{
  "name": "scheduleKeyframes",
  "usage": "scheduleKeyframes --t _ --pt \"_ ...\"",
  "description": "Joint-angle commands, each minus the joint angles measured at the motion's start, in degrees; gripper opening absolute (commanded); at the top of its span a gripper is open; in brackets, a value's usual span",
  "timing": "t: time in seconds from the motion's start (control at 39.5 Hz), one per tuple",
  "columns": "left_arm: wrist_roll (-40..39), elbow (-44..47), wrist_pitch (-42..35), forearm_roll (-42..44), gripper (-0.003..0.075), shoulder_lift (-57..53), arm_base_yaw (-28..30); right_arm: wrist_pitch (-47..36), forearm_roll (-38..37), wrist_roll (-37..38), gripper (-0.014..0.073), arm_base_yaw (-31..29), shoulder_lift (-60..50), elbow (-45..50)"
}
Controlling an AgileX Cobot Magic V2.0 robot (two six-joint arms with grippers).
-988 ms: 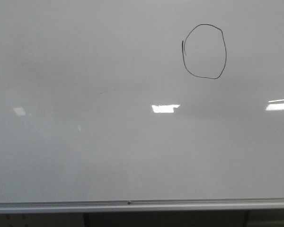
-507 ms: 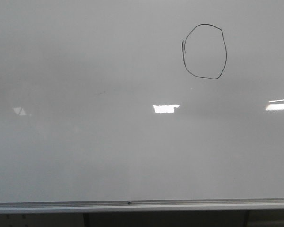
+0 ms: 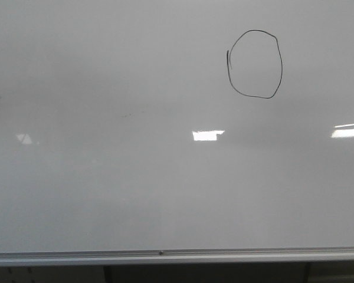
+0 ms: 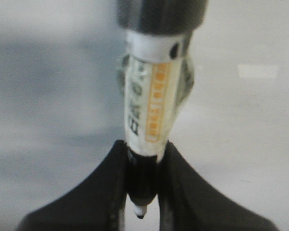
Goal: Write number 0 on whiteboard
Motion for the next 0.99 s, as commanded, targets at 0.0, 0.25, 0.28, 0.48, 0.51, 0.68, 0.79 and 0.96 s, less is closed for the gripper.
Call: scheduleKeyframes --t 0.0,0.25,0.28,0.48,0.51,0.68,0.79,0.96 --pt "-0.3 -1.8 -2.7 -0.7 -0.0015 -0.6 0.0 -2.9 1.2 -0.4 -0.0067 -0.3 0.1 -1.5" --pt "-0.3 -1.8 -2.8 -0.7 0.015 0.0 0.0 -2.2 1.2 -0.4 -0.0067 -0.3 0.1 -1.5" --pt "-0.3 -1.8 -2.8 -0.7 0.0181 0.0 0.0 -2.2 1.2 -0.4 -0.0067 -0.3 0.1 -1.5" --pt "-0.3 -1.8 -3.0 -0.7 0.0384 0.0 0.0 -2.0 1.2 -0.4 -0.0067 -0.3 0.1 -1.5" --pt "-0.3 -1.8 -3.0 -0.7 0.0419 0.0 0.0 -2.0 1.2 -0.4 -0.0067 -0.3 0.1 -1.5" --pt "-0.3 -1.8 -0.9 -0.7 0.0552 -1.0 0.0 -1.8 1.2 -0.4 -0.0067 -0.3 0.1 -1.5" --pt "-0.3 -1.8 3.0 0.7 0.0549 -4.1 0.0 -1.8 1.2 -0.4 -0.0067 -0.3 0.1 -1.5" --pt "-0.3 -0.9 5.0 2.4 0.0547 -12.3 0.0 -1.8 1.2 -0.4 -0.0067 -0.3 0.1 -1.5"
